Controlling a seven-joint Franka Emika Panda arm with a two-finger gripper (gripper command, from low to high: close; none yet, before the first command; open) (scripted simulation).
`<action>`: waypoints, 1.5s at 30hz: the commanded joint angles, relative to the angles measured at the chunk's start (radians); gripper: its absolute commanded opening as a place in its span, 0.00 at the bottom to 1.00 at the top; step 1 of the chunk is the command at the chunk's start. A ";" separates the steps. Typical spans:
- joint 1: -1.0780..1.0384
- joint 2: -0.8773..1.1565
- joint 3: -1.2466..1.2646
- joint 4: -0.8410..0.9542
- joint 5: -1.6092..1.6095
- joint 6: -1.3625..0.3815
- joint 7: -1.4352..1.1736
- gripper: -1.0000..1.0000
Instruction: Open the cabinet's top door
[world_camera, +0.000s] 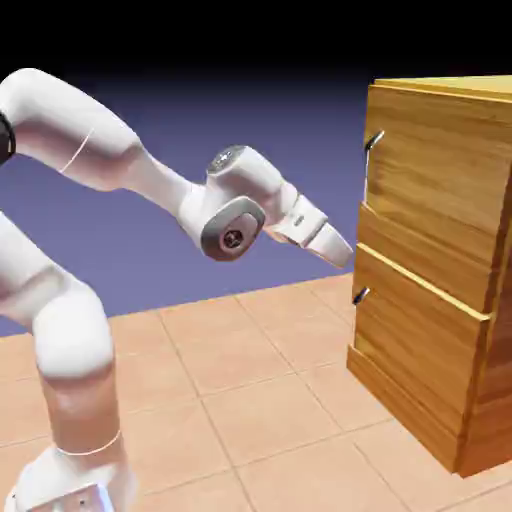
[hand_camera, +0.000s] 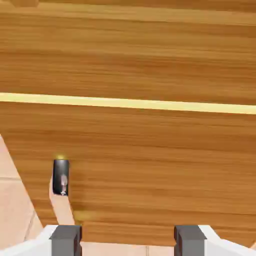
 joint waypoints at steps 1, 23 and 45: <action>-0.016 -0.005 0.017 0.007 0.044 -0.003 -0.031 0.50; -0.360 -0.126 0.382 0.171 1.000 -0.063 -0.711 0.50; -0.704 -0.246 0.748 0.334 1.957 -0.123 -1.390 0.50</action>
